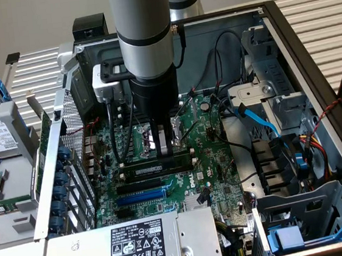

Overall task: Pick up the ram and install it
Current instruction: 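Insert the ram into the slot, then press down the ram until it locks into place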

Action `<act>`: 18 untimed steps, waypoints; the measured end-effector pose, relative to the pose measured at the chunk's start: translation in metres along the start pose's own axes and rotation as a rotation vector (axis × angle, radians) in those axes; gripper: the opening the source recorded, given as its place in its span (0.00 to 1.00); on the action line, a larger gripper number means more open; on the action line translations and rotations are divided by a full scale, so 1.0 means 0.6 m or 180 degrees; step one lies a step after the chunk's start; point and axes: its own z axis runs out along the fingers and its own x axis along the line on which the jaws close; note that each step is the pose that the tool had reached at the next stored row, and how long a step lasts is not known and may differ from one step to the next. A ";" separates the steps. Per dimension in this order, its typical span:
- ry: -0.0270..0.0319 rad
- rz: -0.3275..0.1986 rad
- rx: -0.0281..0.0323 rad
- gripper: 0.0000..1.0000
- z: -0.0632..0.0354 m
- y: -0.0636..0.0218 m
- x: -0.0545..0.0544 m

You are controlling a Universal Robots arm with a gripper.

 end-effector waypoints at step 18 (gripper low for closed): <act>0.0000 0.0000 0.0000 0.27 -0.035 0.006 -0.001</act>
